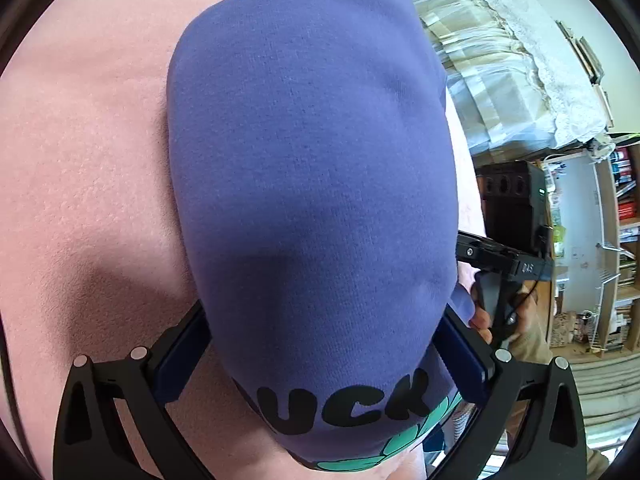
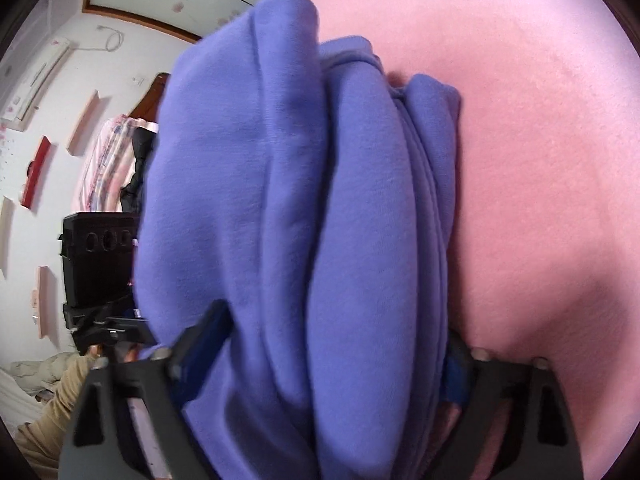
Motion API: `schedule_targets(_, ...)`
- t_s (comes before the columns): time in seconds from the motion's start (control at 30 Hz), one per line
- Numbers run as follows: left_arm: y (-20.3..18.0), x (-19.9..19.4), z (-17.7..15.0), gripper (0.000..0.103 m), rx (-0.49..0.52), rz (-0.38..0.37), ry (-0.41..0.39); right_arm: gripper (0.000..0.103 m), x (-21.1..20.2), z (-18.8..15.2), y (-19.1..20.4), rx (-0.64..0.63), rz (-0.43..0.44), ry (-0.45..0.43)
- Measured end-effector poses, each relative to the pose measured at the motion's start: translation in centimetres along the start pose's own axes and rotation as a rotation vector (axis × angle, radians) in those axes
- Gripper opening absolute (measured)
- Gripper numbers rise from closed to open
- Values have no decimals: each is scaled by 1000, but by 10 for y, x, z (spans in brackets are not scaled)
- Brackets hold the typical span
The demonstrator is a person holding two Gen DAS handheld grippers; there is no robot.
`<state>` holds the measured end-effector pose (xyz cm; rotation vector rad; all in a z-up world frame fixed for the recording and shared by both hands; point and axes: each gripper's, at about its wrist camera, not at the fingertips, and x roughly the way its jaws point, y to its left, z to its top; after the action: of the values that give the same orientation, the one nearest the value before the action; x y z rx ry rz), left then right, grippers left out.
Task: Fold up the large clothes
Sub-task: 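Grip the folded sweatshirt with both tools and lift it off the bed, then lower the sweatshirt onto the folded black jacket with both tools and open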
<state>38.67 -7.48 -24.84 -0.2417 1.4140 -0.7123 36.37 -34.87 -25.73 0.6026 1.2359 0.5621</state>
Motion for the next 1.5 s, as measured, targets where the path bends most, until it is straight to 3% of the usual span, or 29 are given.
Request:
schedule_targets(0.07, -9, -2, 0, 103, 29, 53, -7, 76, -5, -4, 5, -17, -14, -13)
schedule_targets(0.2, -34, -9, -4, 92, 89, 133, -37, 62, -14, -10, 17, -26, -59, -44)
schedule_targets(0.5, -66, -56, -34, 88, 138, 103, -96, 55, -40, -46, 62, -17, -82, -102)
schedule_targets(0.63, -75, -103, -60, 88, 164, 89, -147, 55, -52, -66, 106, -37, -80, -124)
schedule_targets(0.77, -70, -181, -84, 88, 177, 105, -223, 55, -54, -67, 173, -103, -51, -148)
schedule_targets(0.97, -43, -335, -95, 89, 207, 208, -365, 55, -25, -28, 311, -256, 41, -185)
schedule_targets(1.13, 7, -466, -72, 89, 214, 312, -473, 55, 22, 30, 426, -342, 125, -222)
schedule_targets(1.23, 46, -521, -54, 90, 212, 343, -536, 55, 61, 69, 483, -371, 169, -239)
schedule_targets(1.37, 118, -563, -23, 91, 190, 349, -607, 55, 125, 125, 525, -378, 206, -243)
schedule_targets(1.5, 197, -565, 13, 91, 125, 320, -628, 55, 193, 170, 525, -328, 182, -240)
